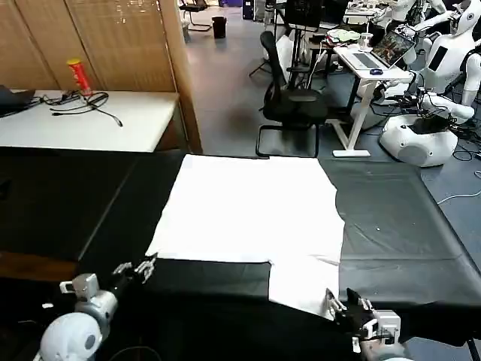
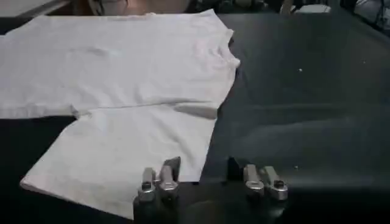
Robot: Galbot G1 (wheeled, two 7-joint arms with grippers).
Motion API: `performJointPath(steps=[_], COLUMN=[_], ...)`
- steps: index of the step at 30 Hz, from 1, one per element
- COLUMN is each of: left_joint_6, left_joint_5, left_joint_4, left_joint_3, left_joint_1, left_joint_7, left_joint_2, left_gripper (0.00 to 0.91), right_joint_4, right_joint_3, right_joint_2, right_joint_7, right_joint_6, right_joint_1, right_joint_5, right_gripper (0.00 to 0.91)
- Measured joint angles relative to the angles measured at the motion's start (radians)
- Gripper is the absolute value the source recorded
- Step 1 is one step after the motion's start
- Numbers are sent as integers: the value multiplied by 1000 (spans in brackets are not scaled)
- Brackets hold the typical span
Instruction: Fold and organize the clothes.
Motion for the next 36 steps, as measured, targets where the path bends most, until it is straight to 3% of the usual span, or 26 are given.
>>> performJointPath(steps=[11,18,21,28,36], left_joint_6=[10,12,12,-22,-73], left_joint_5=[39,39,41,42,104], left_joint_4=[-76,-190,-233,-273,-202], left_joint_3=[-22,-78,-103,-138,-89], left_joint_1=[59,160,205,250,102], left_joint_7=[-9,-23,-23,-18,15], left_joint_2=[-12,-18,-26,-51,-99], left_gripper=[0,0,0,0,0], right_joint_4=[142,202,202,118,-73], right_joint_3=[26,38,37,50,16], right_joint_2=[4,18,12,-26,-84], right_joint_7=[49,48,24,-36,-29], right_joint_6=[-43,-39,-10,120,160], right_joint_1=[-109,-167,-161,-34,217], right_joint_5=[8,33,42,108,143], right_gripper=[0,0,0,0,0])
